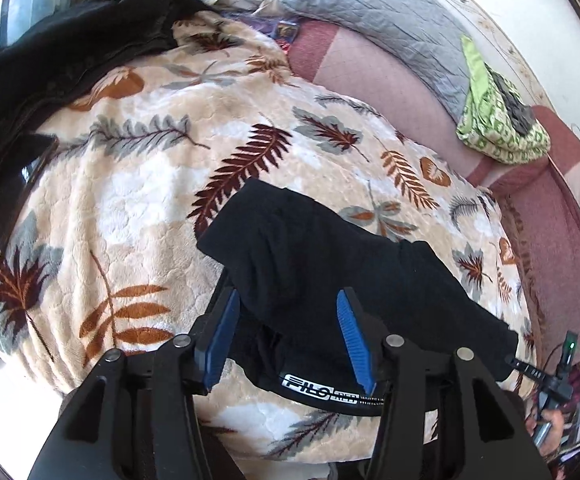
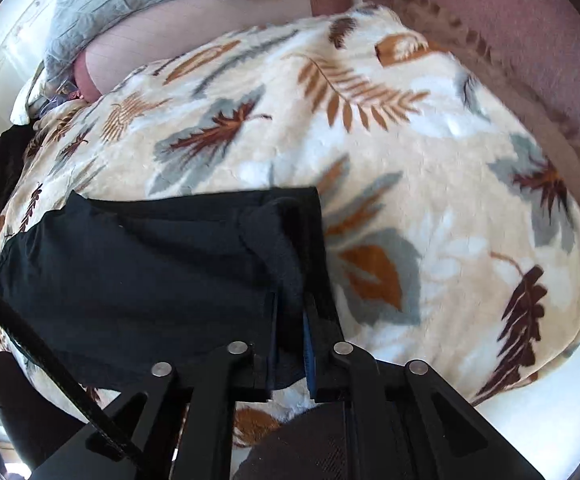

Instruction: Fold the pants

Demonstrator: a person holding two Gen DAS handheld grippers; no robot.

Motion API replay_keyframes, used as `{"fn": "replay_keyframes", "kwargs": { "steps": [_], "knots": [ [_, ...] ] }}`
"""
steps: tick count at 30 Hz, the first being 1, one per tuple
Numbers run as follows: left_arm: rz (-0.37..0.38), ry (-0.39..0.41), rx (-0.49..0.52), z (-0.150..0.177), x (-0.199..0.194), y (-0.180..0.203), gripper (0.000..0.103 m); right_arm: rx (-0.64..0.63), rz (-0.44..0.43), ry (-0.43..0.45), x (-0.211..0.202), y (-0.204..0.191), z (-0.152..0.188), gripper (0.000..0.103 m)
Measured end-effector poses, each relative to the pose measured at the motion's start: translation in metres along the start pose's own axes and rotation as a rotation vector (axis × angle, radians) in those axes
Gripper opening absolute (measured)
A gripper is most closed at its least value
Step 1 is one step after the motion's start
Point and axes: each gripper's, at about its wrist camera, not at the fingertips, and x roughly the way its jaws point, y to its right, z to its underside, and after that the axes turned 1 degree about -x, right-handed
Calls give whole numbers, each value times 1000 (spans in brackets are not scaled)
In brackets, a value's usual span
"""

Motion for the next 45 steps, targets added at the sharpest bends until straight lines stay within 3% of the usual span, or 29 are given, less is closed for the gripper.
{"fn": "replay_keyframes", "kwargs": {
  "steps": [2, 6, 10, 12, 14, 18, 19, 22, 24, 27, 29, 30, 31, 32, 34, 38, 41, 42, 43, 44, 45],
  "knots": [
    [9, -10, -53, -4, 6, -11, 57, 27, 46, 3, 2, 5, 0, 49],
    [55, -21, -169, -19, 19, -36, 62, 78, 61, 77, -16, 11, -1, 51],
    [48, -23, -196, -35, 33, -47, 68, 62, 71, 171, -42, -1, 0, 52],
    [46, -48, -183, -39, 43, -45, 68, 24, 5, 202, -49, -18, 0, 52],
    [44, -79, -155, -41, 52, -40, 68, -49, -134, 212, -52, -46, 3, 57],
    [28, -106, -106, -42, 63, -32, 69, -283, -375, 104, -31, -131, 17, 62],
    [30, -110, -98, -42, 63, -31, 66, -361, -399, 80, -25, -156, 23, 61],
    [18, -97, -73, -45, 56, -28, 17, -606, -383, 77, -12, -225, 39, 61],
    [21, -88, -70, -47, 51, -29, 15, -737, -382, 77, -4, -263, 48, 61],
    [22, -82, -67, -46, 46, -28, 14, -871, -416, 53, 7, -303, 59, 61],
    [18, -86, -82, -45, 45, -31, 15, -942, -394, 51, 15, -318, 70, 61],
    [19, -84, -91, -44, 44, -33, 16, -971, -365, 53, 21, -324, 74, 60],
    [21, -77, -101, -44, 43, -36, 26, -981, -343, 56, 26, -328, 76, 56],
    [27, -71, -112, -44, 42, -39, 49, -981, -331, 57, 29, -330, 75, 50],
    [60, -37, -161, -44, 38, -49, 76, -953, -324, 49, 34, -327, 68, 46],
    [111, -35, -224, -47, 43, -56, 79, -913, -334, 43, 33, -326, 62, 45],
    [97, -76, -163, -46, 57, -42, 79, -935, -314, 57, 34, -333, 66, 46],
    [90, -93, -136, -44, 61, -36, 75, -941, -307, 65, 34, -335, 67, 46],
    [64, -103, -101, -42, 64, -29, 48, -943, -302, 72, 34, -336, 67, 45],
    [29, -109, -72, -42, 65, -24, 14, -941, -299, 75, 34, -337, 67, 37],
    [-4, -116, -53, -42, 64, -22, 8, -931, -306, 69, 34, -338, 65, 30]
  ]
}}
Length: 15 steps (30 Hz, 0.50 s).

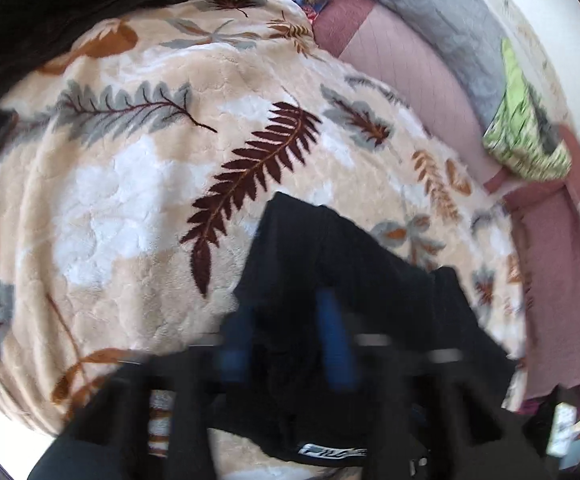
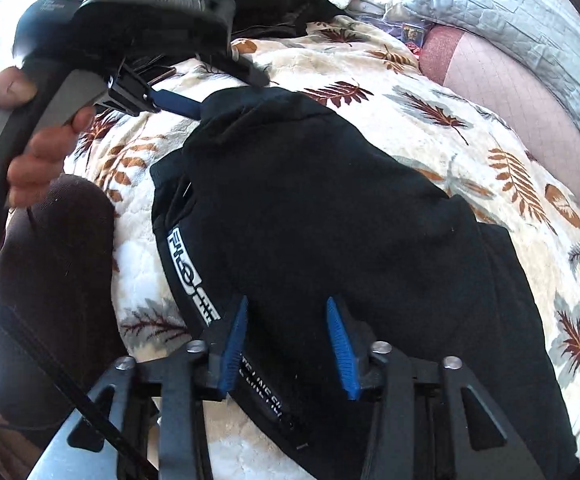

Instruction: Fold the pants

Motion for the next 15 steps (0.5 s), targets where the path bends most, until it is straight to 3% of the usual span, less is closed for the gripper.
{"fn": "replay_keyframes", "kwargs": {
  "steps": [2, 7, 15],
  "knots": [
    [22, 1, -31, -1, -7, -4, 8, 49, -64, 5, -3, 5, -1, 7],
    [69, 22, -79, -1, -34, -13, 8, 122, -124, 25, -15, 13, 1, 3],
    [80, 17, -144, 28, -54, -24, 8, 180, -236, 25, -31, 17, 17, 1]
  ]
}}
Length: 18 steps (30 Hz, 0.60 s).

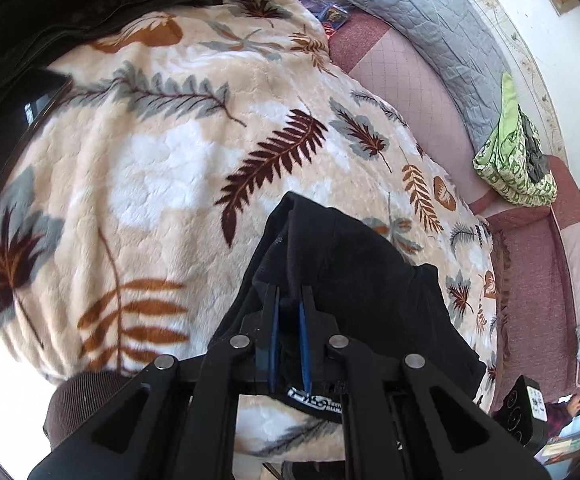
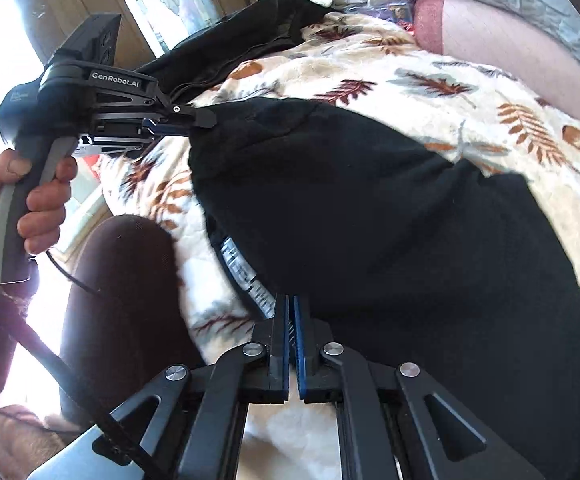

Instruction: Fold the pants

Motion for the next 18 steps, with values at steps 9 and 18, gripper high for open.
{"fn": "replay_keyframes", "kwargs": {
  "steps": [9, 18],
  "knots": [
    [-77, -54, -54, 14, 21, -18, 8, -16, 18, -68, 15, -6, 27, 2],
    [-104, -30, -21, 3, 24, -12, 8, 49, 102, 18, -23, 24, 37, 31]
  ]
}}
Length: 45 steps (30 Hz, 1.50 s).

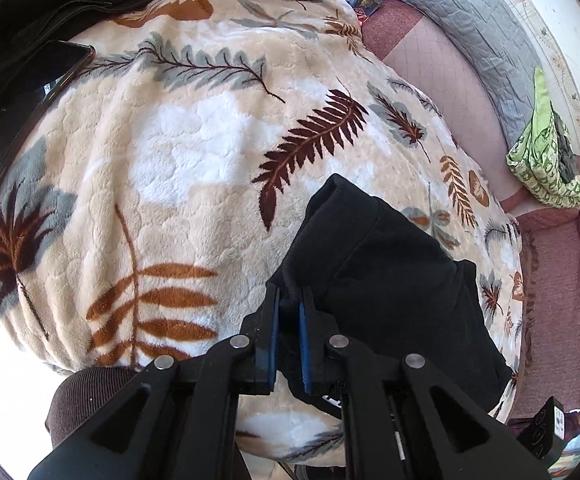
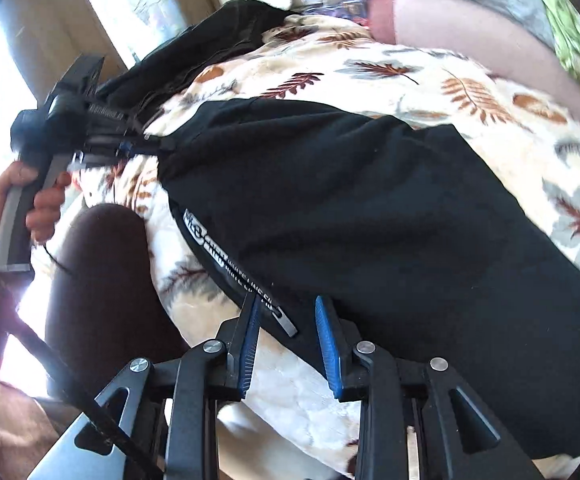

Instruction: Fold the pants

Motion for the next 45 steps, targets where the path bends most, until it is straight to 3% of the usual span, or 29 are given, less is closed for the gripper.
{"fn": "replay_keyframes", "kwargs": {
  "steps": [4, 7, 9, 10, 11, 12, 18, 19, 21, 22, 23, 25, 29, 30, 31, 32, 34, 38, 45],
  "knots": [
    [2, 8, -8, -4, -2, 0, 8, -109, 17, -18, 17, -21, -6, 31],
    [0, 2, -6, -6, -2, 0, 8, -200, 77, -17, 37, -34, -14, 42],
    [6, -3, -9, -8, -4, -1, 8, -233, 123, 3, 42, -38, -17, 43],
    [14, -5, -12, -9, -6, -1, 8, -236, 132, 2, 43, -39, -20, 38],
    [27, -5, -18, -10, -9, -1, 8, -221, 128, -2, 42, -38, -23, 13],
    [36, -6, -22, -11, -10, -1, 8, -197, 104, -7, 40, -36, -26, 1],
    [46, -2, -8, -8, -13, 2, 9, -154, 47, 30, 15, -26, -27, 2],
    [47, 1, 0, -7, -13, 3, 11, -174, 49, 36, 12, -28, -26, 5],
    [54, 19, 0, -5, -15, 3, 16, -203, 65, 37, 9, -30, -21, 37],
    [64, 24, -5, -5, -16, 1, 27, -213, 83, 46, 9, -31, -21, 53],
    [82, 33, -16, -4, -17, -1, 43, -222, 95, 59, 9, -34, -21, 54],
    [105, 58, -35, -5, -20, -6, 59, -227, 85, 56, 13, -34, -25, 54],
    [99, 59, -18, -10, -10, -4, 62, -262, 81, 37, 27, -42, -27, 54],
    [89, 36, -2, -11, -2, 0, 62, -276, 82, 23, 35, -44, -27, 54],
    [83, 7, 16, -10, 5, 4, 58, -285, 89, 5, 42, -45, -27, 42],
    [71, -24, 36, -9, 12, 8, 31, -285, 107, -15, 48, -44, -28, 14],
    [16, -48, 57, -6, 18, 13, 8, -220, 57, -20, 48, -37, -34, 3],
    [34, -20, 31, -5, 2, 12, 8, -108, -5, 0, 32, -22, -41, 2],
    [40, -17, 9, 13, -26, 7, 8, -97, -67, -15, 11, -24, -29, 2]
  ]
}}
